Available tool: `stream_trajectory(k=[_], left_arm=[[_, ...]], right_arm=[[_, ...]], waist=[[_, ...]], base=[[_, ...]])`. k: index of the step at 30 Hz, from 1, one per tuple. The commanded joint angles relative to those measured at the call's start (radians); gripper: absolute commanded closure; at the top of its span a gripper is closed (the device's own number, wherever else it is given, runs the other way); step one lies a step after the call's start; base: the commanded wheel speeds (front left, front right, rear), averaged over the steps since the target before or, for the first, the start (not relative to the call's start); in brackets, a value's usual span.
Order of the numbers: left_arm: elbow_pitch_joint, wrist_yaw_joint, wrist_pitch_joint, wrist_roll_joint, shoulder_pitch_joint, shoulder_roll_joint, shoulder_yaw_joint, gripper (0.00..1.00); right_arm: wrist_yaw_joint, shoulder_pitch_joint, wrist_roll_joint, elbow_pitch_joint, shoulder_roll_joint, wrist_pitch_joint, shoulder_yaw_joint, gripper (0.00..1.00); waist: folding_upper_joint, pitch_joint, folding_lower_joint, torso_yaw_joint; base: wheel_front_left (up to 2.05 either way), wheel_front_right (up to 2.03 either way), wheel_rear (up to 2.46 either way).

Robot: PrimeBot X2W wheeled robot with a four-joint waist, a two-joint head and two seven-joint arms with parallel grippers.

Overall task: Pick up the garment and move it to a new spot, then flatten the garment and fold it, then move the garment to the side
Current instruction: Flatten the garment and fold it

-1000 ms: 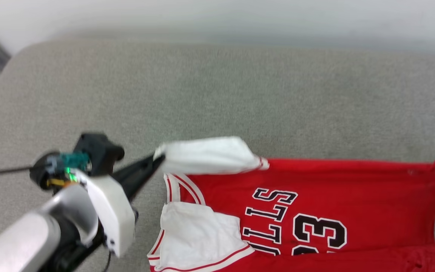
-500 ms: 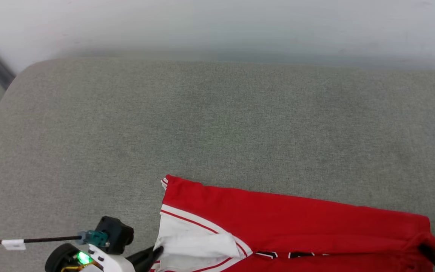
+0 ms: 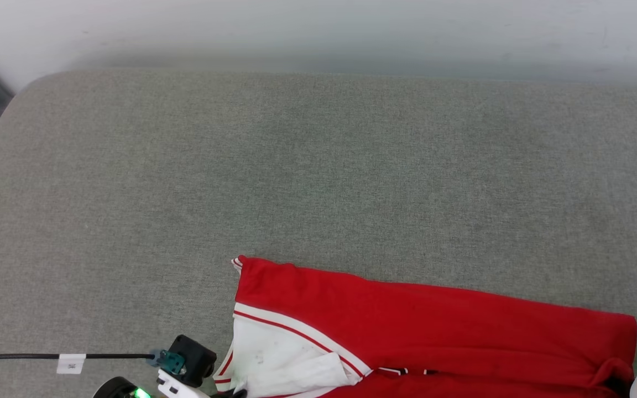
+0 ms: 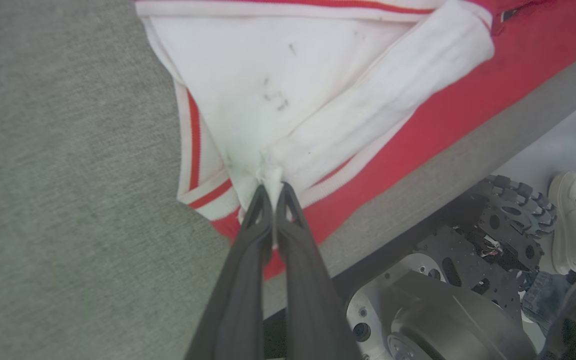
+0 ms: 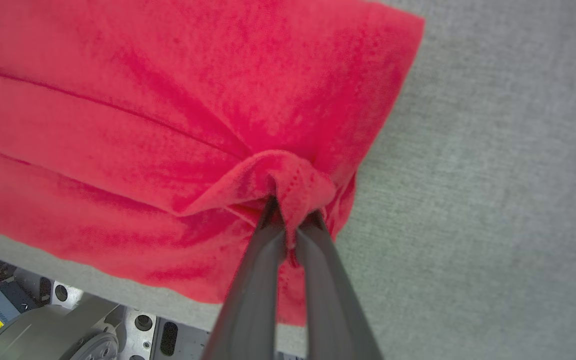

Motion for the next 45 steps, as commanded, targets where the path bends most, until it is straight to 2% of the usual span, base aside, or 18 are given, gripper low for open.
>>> stream_trajectory(k=[1,2,3,4,12,16,19,20,23,27,30,32,35,38,43,45], left_arm=[[0.021,-0.009,0.001,-0.003,-0.007,-0.012,-0.007,1.00],[0.029,-0.008,-0.004,-0.008,-0.008,-0.022,-0.006,0.76],[0.039,-0.010,-0.008,-0.008,-0.011,-0.026,-0.006,0.20],[0.046,-0.012,-0.011,-0.004,-0.013,-0.028,-0.008,0.00],[0.050,-0.005,-0.065,-0.006,-0.027,-0.035,0.022,0.00],[0.024,0.035,-0.163,0.031,-0.035,-0.032,0.073,0.00],[0.014,0.072,-0.279,0.061,-0.039,-0.056,0.124,0.00],[0.014,0.072,-0.279,0.061,-0.039,-0.056,0.124,0.00],[0.013,0.099,-0.395,0.083,-0.039,-0.074,0.172,0.00],[0.011,0.140,-0.542,0.108,-0.028,-0.107,0.236,0.00],[-0.004,0.174,-0.599,0.160,-0.025,-0.140,0.315,0.00],[-0.036,0.188,-0.604,0.218,-0.012,-0.194,0.412,0.00],[-0.058,0.159,-0.603,0.324,0.057,-0.261,0.516,0.00],[-0.072,0.110,-0.604,0.404,0.091,-0.323,0.594,0.00],[-0.077,0.034,-0.604,0.525,0.146,-0.396,0.688,0.00],[-0.068,0.015,-0.604,0.568,0.164,-0.415,0.714,0.00]], right_arm=[[-0.002,-0.006,0.006,0.030,-0.007,-0.007,0.009,0.98],[-0.002,-0.009,0.016,0.041,-0.004,-0.008,0.008,0.00],[-0.002,-0.012,0.025,0.043,-0.002,-0.014,0.017,0.00],[-0.002,-0.014,0.035,0.043,-0.005,-0.019,0.028,0.00],[-0.002,-0.047,0.073,0.010,-0.052,-0.057,0.023,0.00],[-0.002,-0.050,0.091,-0.034,-0.051,-0.050,-0.013,0.00],[-0.002,-0.053,0.097,-0.081,-0.028,-0.057,-0.059,0.00],[-0.002,-0.053,0.097,-0.081,-0.028,-0.057,-0.059,0.00],[-0.002,-0.062,0.086,-0.133,0.000,-0.073,-0.109,0.00],[-0.002,-0.050,0.063,-0.180,0.069,-0.086,-0.183,0.00],[-0.002,-0.025,0.035,-0.198,0.133,-0.079,-0.230,0.00],[-0.002,-0.009,0.018,-0.201,0.177,-0.079,-0.261,0.00],[-0.002,0.015,-0.010,-0.192,0.248,-0.079,-0.307,0.00],[-0.002,0.036,-0.040,-0.165,0.313,-0.086,-0.362,0.00],[-0.001,0.034,-0.054,-0.096,0.404,-0.095,-0.426,0.00],[-0.001,0.019,-0.044,-0.059,0.417,-0.088,-0.425,0.00]], waist=[[0.0000,0.000,0.0000,-0.002],[0.0000,0.000,0.0000,-0.002],[0.0000,-0.002,0.0000,-0.003],[0.0000,-0.004,0.0000,-0.003],[0.0000,-0.039,0.0000,-0.012],[0.0000,-0.068,0.0000,-0.018],[0.0000,-0.083,0.0000,-0.022],[0.0000,-0.083,0.0000,-0.022],[0.0000,-0.090,0.0000,-0.023],[0.0000,-0.092,0.0000,-0.023],[0.0000,-0.088,0.0000,-0.021],[0.0000,-0.081,0.0000,-0.016],[0.0000,-0.072,0.0000,-0.011],[0.0000,-0.061,0.0000,-0.003],[0.0000,-0.039,0.0000,0.008],[0.0000,-0.031,0.0000,0.005]], base=[[0.00,0.00,0.00],[0.00,0.00,0.00],[0.00,0.00,0.00],[0.00,0.00,0.00],[0.00,0.00,0.00],[0.00,0.00,0.00],[0.00,0.00,0.00],[0.00,0.00,0.00],[0.00,0.00,0.00],[0.00,0.00,0.00],[0.00,0.00,0.00],[0.00,0.00,0.00],[0.00,0.00,0.00],[0.00,0.00,0.00],[0.00,0.00,0.00],[0.00,0.00,0.00]])
